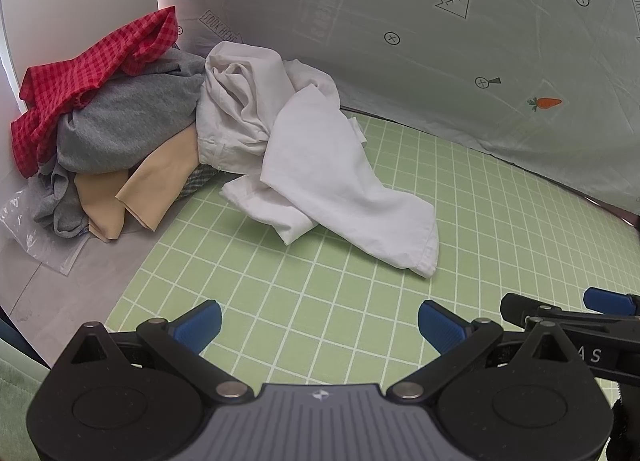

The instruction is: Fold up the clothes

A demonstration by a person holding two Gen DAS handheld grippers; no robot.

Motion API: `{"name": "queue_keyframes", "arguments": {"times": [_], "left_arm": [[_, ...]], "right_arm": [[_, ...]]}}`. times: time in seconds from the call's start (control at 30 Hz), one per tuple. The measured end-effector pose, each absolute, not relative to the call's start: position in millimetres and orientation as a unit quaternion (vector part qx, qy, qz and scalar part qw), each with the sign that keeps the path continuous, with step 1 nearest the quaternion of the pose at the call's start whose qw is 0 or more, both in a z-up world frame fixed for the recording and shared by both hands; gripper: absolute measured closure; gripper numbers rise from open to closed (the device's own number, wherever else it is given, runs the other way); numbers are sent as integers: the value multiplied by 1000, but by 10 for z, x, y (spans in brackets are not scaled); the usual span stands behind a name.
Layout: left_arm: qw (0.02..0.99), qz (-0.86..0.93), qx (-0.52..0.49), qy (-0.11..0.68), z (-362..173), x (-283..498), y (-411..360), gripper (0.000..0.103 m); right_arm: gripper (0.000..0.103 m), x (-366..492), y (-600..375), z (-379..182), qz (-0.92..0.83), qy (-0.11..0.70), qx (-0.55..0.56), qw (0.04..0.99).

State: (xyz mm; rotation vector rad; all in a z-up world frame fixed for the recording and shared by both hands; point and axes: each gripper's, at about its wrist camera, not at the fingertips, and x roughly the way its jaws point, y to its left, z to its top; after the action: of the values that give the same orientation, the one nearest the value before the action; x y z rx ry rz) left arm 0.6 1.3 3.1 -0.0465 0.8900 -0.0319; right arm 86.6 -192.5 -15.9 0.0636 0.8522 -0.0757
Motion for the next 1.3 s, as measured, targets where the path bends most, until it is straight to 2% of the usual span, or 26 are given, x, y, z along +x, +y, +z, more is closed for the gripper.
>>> {"name": "queue_keyframes", "arguments": {"times": [1.3], "left_arm": [[900,-24,-17,434,9,59,-4,0]], "right_arm": [[2,894,-1944,-198,-41,418,35,907]]}}
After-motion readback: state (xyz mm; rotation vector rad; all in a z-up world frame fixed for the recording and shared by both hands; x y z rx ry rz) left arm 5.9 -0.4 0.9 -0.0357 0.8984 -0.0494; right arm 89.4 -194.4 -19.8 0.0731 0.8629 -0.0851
